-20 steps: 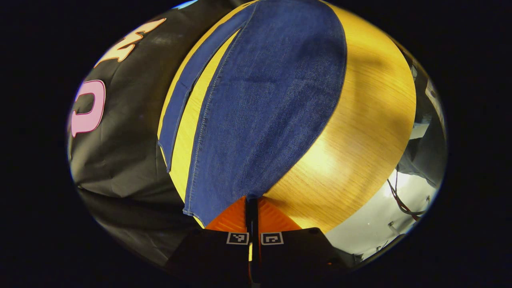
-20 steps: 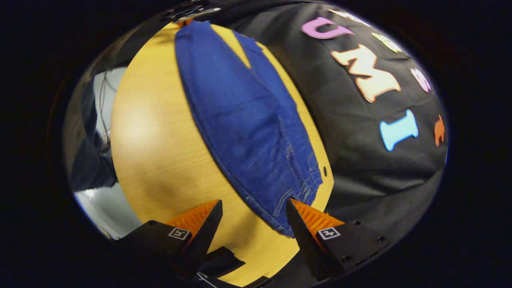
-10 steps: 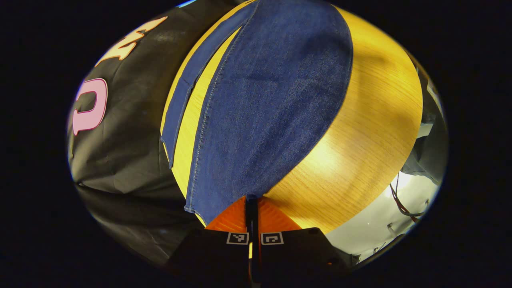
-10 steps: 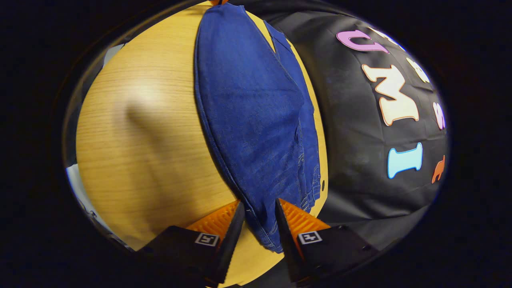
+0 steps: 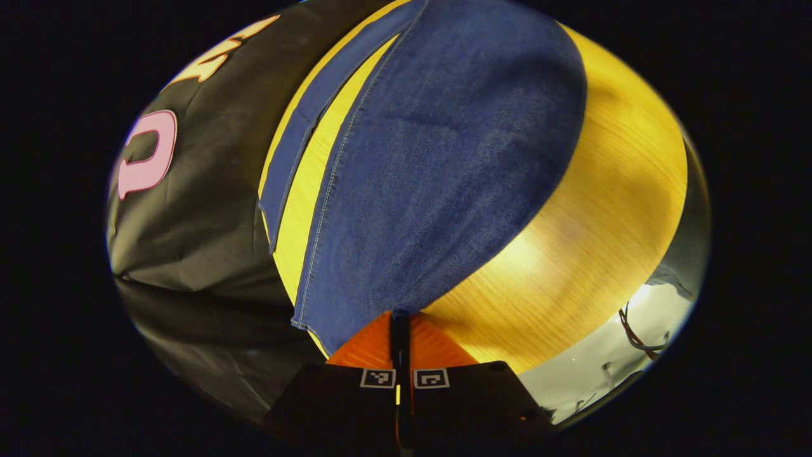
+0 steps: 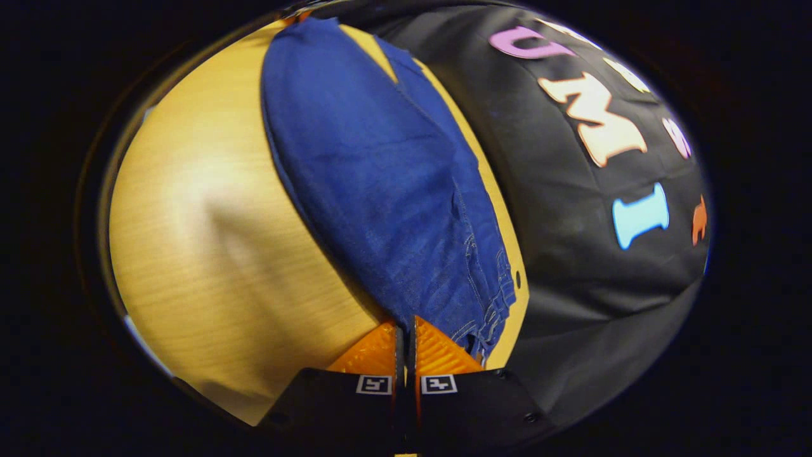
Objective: Grasp the waist and the cuffs of the jeans and fold them to make the two legs overlap; first hold the waist and fold one-third of the jeans toward the cuffs, then hold the cuffs and fold the remaining one-third in the same direction to finish folding.
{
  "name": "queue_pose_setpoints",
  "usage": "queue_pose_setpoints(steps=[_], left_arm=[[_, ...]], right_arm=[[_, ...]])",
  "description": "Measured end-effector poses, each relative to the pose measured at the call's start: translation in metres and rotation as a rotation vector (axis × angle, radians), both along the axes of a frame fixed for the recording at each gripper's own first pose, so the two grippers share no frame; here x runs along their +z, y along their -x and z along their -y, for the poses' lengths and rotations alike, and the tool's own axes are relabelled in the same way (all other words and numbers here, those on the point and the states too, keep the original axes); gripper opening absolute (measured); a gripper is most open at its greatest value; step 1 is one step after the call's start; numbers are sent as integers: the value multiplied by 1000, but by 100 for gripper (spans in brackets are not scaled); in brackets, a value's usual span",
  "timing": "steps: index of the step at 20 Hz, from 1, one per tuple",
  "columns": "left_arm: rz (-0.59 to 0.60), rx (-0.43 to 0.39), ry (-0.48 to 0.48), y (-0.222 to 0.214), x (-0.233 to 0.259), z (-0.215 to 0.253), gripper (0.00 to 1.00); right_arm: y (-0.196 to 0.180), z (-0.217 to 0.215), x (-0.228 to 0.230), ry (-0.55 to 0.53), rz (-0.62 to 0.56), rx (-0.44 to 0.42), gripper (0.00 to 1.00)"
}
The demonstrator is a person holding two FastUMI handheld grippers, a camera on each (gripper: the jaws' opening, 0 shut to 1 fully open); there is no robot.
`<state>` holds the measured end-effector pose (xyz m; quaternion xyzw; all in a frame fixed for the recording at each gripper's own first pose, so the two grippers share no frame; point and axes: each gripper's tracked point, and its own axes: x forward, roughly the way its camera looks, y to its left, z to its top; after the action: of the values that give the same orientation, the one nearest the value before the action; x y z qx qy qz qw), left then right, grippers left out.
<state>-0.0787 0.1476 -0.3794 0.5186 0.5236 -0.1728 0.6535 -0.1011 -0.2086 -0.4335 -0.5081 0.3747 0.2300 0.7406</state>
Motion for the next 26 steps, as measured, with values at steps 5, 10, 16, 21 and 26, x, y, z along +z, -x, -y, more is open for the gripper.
queue_pose_setpoints(steps=[5, 10, 16, 21, 26], left_arm=[[97, 195, 75, -17, 31, 2, 0], [224, 280, 128, -76, 81, 9, 0], [285, 275, 188, -160, 113, 16, 0], [297, 191, 186, -242, 109, 17, 0], [268, 115, 210, -311, 88, 25, 0]], right_arm=[[-21, -2, 47, -86, 122, -122, 2], [-72, -13, 93, -190, 244, -266, 2], [-138, -26, 115, -256, 339, -401, 2], [-189, -34, 112, -248, 366, -441, 2], [-231, -37, 92, -215, 348, -442, 2]])
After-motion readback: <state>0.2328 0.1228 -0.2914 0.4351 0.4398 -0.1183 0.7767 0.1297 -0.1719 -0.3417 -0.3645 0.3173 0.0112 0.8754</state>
